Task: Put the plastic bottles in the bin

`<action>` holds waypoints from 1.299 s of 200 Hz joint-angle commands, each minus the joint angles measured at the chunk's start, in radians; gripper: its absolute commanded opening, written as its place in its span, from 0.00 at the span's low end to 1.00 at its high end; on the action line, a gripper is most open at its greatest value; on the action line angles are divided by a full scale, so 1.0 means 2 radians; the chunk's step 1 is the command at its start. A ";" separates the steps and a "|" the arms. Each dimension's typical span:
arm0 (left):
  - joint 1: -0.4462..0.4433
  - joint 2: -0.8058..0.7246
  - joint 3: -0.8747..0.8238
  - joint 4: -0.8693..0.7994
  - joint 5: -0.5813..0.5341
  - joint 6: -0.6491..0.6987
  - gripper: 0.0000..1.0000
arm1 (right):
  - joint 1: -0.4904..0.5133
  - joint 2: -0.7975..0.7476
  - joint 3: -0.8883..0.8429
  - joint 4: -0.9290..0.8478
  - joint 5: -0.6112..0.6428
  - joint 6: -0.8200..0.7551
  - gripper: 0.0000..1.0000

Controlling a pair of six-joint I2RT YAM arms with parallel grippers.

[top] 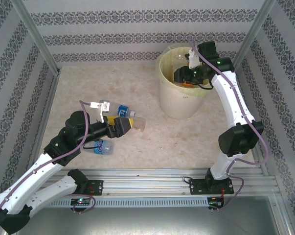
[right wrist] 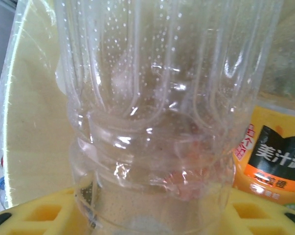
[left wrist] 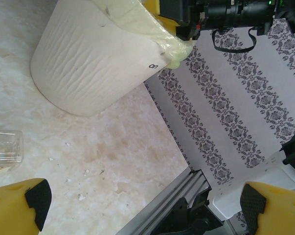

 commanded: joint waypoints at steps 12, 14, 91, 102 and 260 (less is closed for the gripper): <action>0.002 0.006 0.009 -0.017 -0.009 0.014 1.00 | 0.000 0.005 0.023 -0.021 0.020 0.010 0.70; 0.002 0.006 0.010 -0.019 -0.011 0.014 1.00 | -0.001 0.004 0.024 -0.021 0.022 0.010 0.71; 0.002 0.030 0.046 -0.128 -0.067 0.081 1.00 | 0.002 -0.085 0.001 0.020 0.098 0.020 0.85; 0.003 0.041 0.057 -0.152 -0.079 0.088 1.00 | 0.005 -0.113 -0.022 0.032 0.090 0.018 0.85; 0.023 0.256 0.084 -0.128 -0.137 -0.169 1.00 | 0.195 -0.463 -0.401 0.110 0.036 0.125 0.98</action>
